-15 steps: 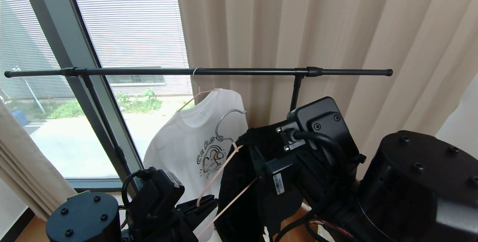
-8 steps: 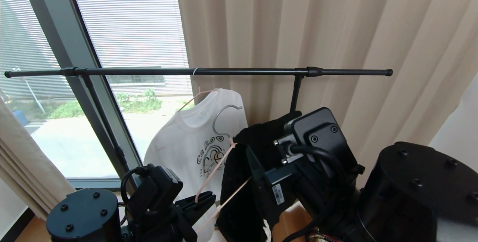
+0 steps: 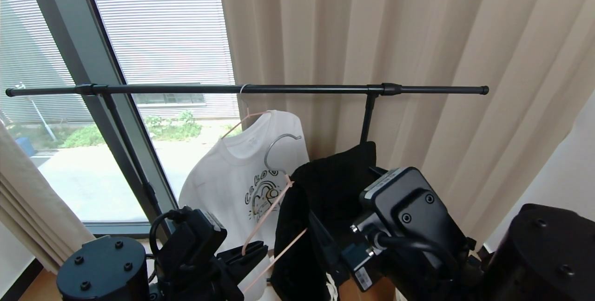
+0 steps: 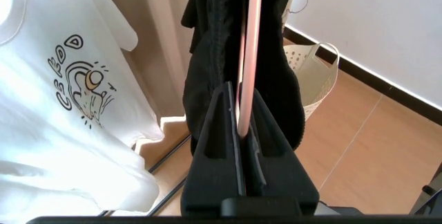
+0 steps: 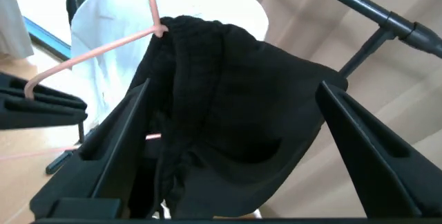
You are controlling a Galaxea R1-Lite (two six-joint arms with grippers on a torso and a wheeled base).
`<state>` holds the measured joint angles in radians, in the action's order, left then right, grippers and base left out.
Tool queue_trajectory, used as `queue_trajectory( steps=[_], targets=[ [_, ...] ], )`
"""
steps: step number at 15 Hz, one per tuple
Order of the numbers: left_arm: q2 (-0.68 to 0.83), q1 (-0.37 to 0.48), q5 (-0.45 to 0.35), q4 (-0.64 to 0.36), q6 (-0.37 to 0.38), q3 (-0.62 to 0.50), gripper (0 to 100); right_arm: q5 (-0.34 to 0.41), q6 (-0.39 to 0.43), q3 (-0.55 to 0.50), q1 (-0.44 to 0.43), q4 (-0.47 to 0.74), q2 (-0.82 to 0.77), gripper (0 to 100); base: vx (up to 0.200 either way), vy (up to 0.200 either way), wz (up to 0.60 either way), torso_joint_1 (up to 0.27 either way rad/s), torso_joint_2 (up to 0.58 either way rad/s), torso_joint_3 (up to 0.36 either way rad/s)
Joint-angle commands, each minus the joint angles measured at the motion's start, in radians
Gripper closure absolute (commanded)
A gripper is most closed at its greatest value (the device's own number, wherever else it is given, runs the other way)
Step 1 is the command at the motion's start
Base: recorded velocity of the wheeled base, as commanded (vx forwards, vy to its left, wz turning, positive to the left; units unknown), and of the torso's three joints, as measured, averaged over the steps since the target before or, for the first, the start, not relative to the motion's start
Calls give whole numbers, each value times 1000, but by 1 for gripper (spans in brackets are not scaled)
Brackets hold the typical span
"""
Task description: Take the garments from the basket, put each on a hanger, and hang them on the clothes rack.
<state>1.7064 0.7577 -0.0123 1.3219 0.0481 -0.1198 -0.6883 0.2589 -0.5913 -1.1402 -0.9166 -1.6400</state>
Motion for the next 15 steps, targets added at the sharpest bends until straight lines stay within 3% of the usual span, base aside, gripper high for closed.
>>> queue_trajectory(
  steps=[1,3,6,7,10,11,13,15],
  targets=[
    [-2,-3,-3,0,4,11,100,72,69,67,19,22,109,0,0,0,0,0,0,0],
    [-17,-6,-8,8,7,28,100,158,115,103,66,104,170,0,0,0,0,0,0,0],
    [-44,-35,-61,13,36,43,100,452,125,67,160,427,324,0,0,0,0,0,0,0],
    [-42,-43,-70,13,49,48,100,518,128,41,197,507,348,0,0,0,0,0,0,0],
    [-51,-47,-115,14,92,74,100,964,249,-206,438,967,411,0,0,0,0,0,0,0],
    [-60,-43,-117,14,107,86,100,1056,292,-274,478,1079,405,0,0,0,0,0,0,0],
    [-73,-34,-144,14,144,114,100,1176,414,-400,545,1289,339,0,0,0,0,0,0,0],
    [-79,-21,-153,14,156,120,100,1233,534,-452,593,1369,270,0,0,0,0,0,0,0]
  ],
)
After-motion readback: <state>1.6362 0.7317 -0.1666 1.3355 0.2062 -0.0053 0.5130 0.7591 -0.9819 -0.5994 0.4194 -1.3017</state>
